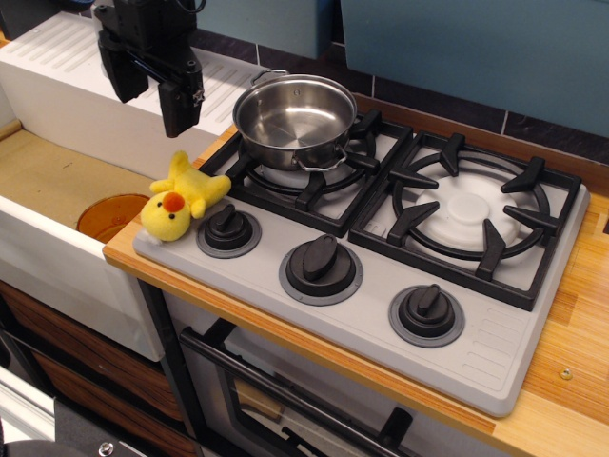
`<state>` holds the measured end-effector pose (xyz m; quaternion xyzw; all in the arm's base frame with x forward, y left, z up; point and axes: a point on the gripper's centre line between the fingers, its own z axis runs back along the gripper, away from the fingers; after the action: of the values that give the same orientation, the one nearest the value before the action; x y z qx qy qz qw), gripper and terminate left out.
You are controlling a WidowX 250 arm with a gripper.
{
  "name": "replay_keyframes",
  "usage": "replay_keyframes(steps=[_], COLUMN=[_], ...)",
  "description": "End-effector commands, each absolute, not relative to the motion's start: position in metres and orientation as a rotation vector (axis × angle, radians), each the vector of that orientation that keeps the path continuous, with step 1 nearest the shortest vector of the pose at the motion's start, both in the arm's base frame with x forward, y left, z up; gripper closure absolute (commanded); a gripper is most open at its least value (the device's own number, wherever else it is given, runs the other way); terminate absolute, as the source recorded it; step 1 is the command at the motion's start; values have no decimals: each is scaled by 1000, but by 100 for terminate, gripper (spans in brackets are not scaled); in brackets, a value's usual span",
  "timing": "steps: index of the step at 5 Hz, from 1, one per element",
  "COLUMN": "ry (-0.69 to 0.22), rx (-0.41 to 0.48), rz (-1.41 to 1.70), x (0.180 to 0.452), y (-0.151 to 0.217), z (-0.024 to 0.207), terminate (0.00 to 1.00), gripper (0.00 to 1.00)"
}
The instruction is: Put stuffedduck in pan
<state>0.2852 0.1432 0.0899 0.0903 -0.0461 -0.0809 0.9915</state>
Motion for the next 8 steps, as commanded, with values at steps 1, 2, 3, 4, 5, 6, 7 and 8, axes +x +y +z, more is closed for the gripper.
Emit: replay_keyframes(steps=[1,2,3,4,5,6,7,8], ry=[-181,-209,-218,-224,-234,-231,-230,-228], rx=[238,249,256,258,254,245,235,220], rz=[-165,-167,-171,-179,-187,-187,-181,-176], x=[279,276,276,277,282,285,287,284], y=[139,134,130,126,125,125,126,127], z=[104,93,86,76,67,55,43,31], terminate=[0,0,0,0,0,0,0,0], gripper=[0,0,0,0,0,0,0,0])
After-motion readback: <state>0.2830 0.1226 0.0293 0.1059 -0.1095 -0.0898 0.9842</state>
